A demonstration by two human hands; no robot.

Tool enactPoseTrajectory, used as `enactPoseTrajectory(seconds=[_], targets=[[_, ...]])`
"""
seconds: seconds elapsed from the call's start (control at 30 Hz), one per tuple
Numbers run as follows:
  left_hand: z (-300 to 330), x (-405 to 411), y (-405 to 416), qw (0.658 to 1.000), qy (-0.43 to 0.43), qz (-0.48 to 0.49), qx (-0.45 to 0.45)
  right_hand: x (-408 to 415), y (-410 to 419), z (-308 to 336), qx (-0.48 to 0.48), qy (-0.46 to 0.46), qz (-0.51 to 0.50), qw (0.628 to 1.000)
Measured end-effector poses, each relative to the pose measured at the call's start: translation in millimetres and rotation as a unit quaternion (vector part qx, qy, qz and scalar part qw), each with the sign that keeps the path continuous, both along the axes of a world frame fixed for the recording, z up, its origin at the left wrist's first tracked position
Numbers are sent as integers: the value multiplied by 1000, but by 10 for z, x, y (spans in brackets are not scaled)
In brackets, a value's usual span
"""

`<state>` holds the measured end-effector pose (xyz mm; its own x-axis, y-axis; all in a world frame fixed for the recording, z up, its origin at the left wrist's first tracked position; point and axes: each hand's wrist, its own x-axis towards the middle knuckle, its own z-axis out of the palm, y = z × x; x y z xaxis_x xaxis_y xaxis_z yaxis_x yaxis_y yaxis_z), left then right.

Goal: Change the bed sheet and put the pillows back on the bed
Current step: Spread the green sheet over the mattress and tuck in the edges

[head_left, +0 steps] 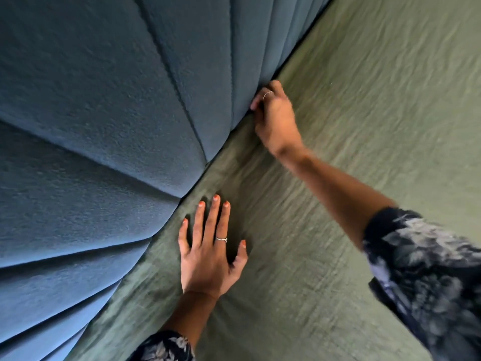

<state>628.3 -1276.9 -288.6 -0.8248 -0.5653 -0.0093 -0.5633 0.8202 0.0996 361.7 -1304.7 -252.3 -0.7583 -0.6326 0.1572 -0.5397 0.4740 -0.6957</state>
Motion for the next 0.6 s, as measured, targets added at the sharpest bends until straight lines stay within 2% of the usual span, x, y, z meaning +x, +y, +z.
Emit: enactPoseTrajectory(seconds=[0.13,0.23,0.33,0.43,0.5,0.53,0.6], targets=[[-4,4,-4,1000,5,-6,-10,275,-52,-167,88,167,-122,974],[-10,6,-4,1000,4,-7,-12,519,-29,-248,157,214,-103,958],[-16,2,-2,1000,1,-9,-13,634,84,-237,212,199,-17,957],[-15,7,-6,1000,7,-8,-9,463,205,-41,149,124,66,979],[-17,6,0,1000,12,-5,-9,392,330,43,82,164,54,982],[-19,3,-2,1000,15,-4,-8,412,400,55,84,184,24,979],[-25,-1,-1,1000,17,-5,-8,625,515,20,153,177,-37,972]])
